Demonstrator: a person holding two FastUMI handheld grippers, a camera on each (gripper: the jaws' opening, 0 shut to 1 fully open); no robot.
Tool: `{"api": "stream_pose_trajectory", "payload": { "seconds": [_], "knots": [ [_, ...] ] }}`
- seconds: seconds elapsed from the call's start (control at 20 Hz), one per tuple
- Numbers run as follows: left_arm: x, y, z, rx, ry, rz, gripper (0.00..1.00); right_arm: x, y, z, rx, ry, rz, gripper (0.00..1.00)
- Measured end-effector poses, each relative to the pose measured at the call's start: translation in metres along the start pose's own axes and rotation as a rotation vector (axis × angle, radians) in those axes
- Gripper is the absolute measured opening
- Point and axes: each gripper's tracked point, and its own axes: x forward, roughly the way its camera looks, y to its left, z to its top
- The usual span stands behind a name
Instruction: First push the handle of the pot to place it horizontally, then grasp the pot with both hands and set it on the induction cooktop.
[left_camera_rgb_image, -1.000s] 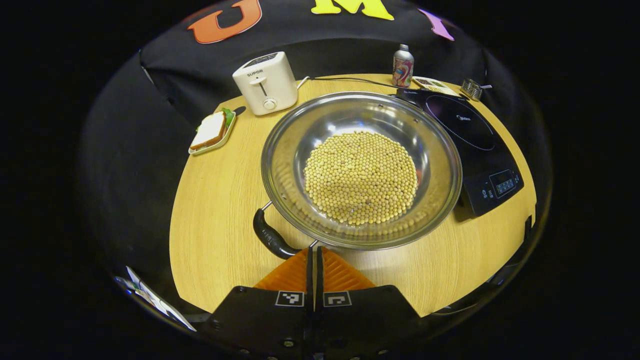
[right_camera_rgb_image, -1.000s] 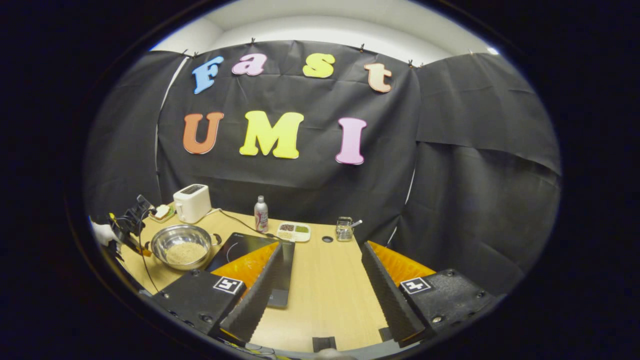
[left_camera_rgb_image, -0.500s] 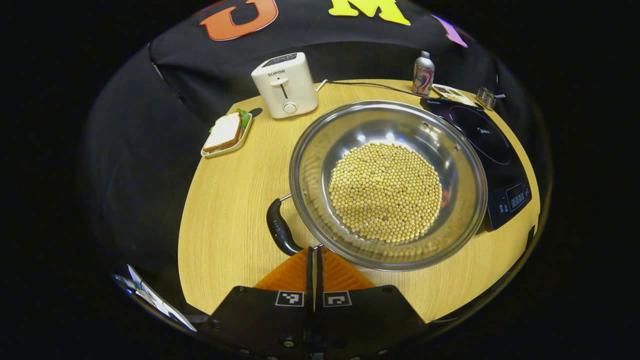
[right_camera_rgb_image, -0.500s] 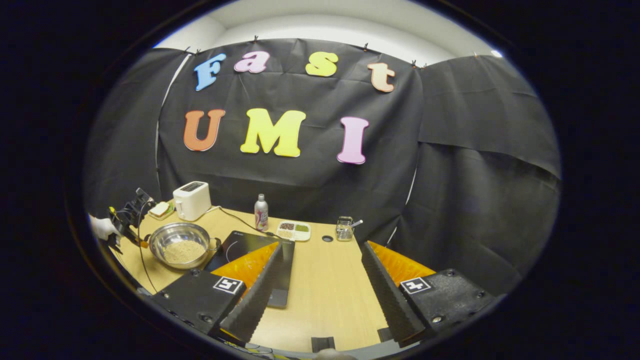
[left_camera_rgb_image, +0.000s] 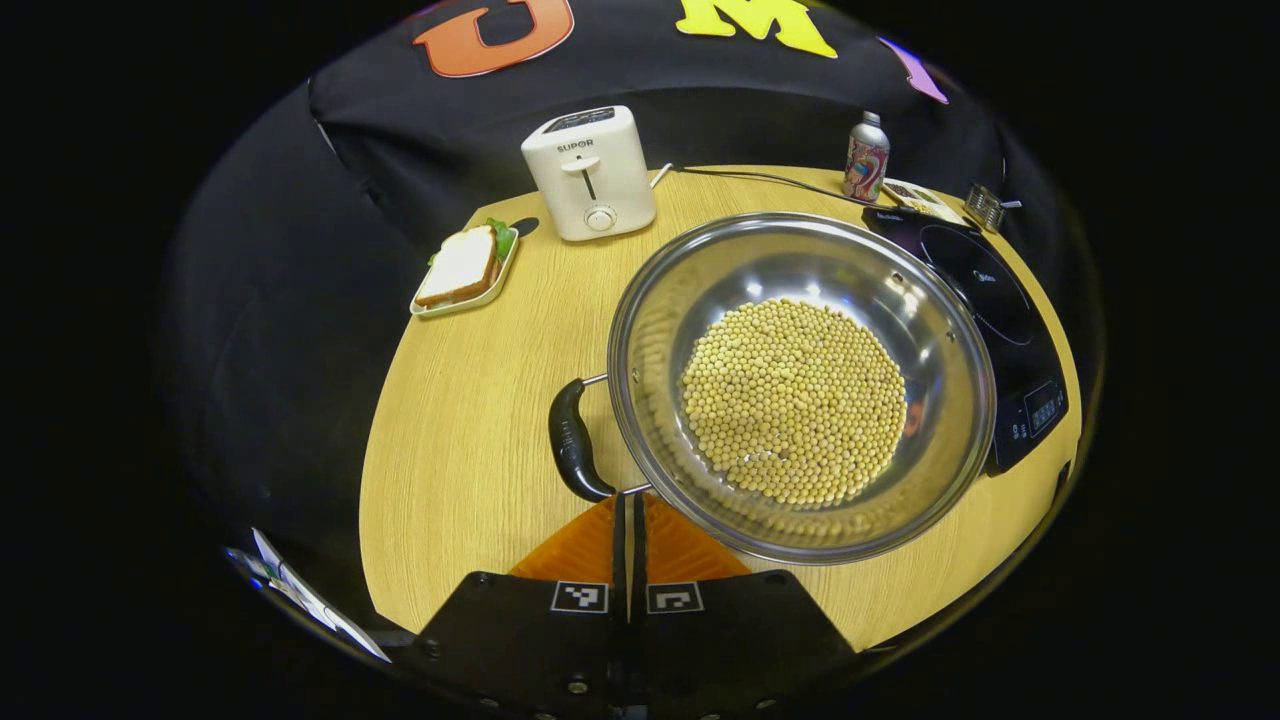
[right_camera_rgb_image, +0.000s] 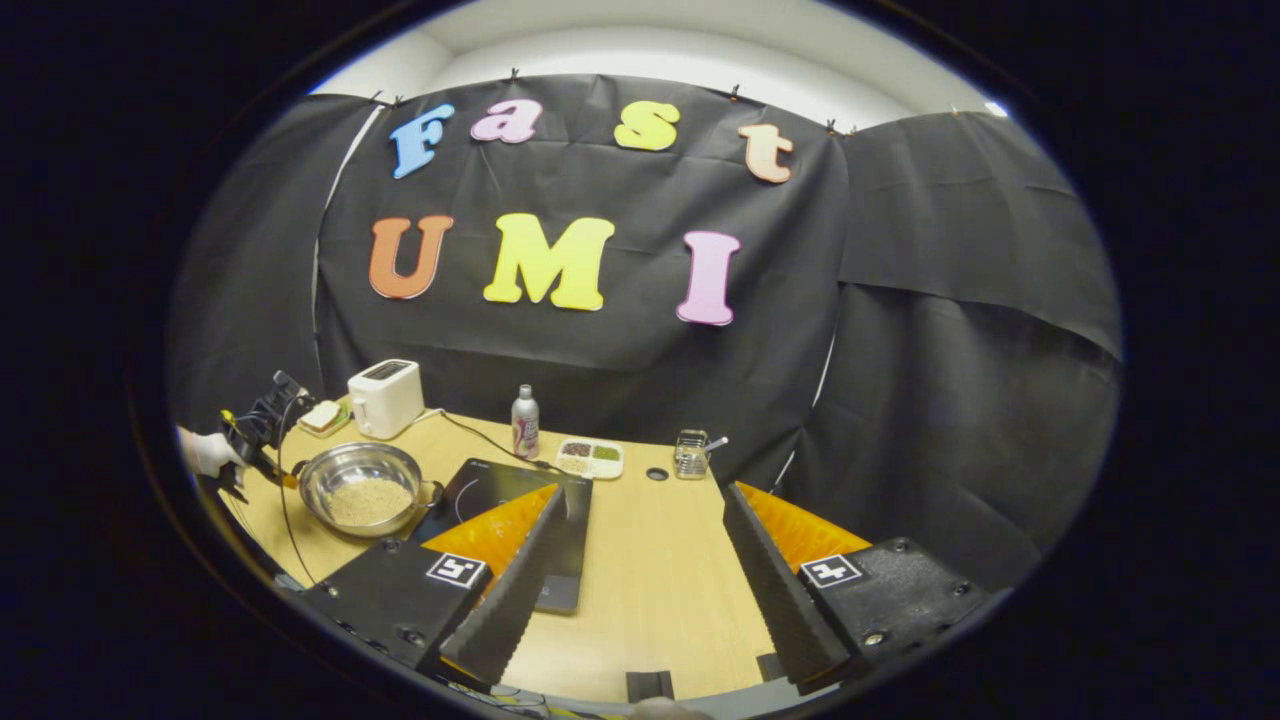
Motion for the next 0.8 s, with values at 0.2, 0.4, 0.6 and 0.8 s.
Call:
{"api": "stream_pose_trajectory", "payload": {
  "seconds": [0.2,0.4,0.6,0.8],
  "knots": [
    [0.006,0.009,0.009,-0.008,-0.010,0.005,0.00,-0.001,0.003,0.001,-0.007,0.006,0.003,0.99],
    [0.014,0.017,0.018,0.002,-0.023,0.018,0.10,-0.003,0.006,-0.002,-0.008,0.018,0.002,0.99],
    [0.023,0.023,0.026,-0.005,-0.034,0.015,0.00,-0.005,0.009,-0.005,-0.007,0.034,0.002,0.99],
    [0.027,0.028,0.032,-0.002,-0.034,0.016,0.00,-0.006,0.015,-0.006,-0.015,0.044,0.011,0.99]
  ]
}}
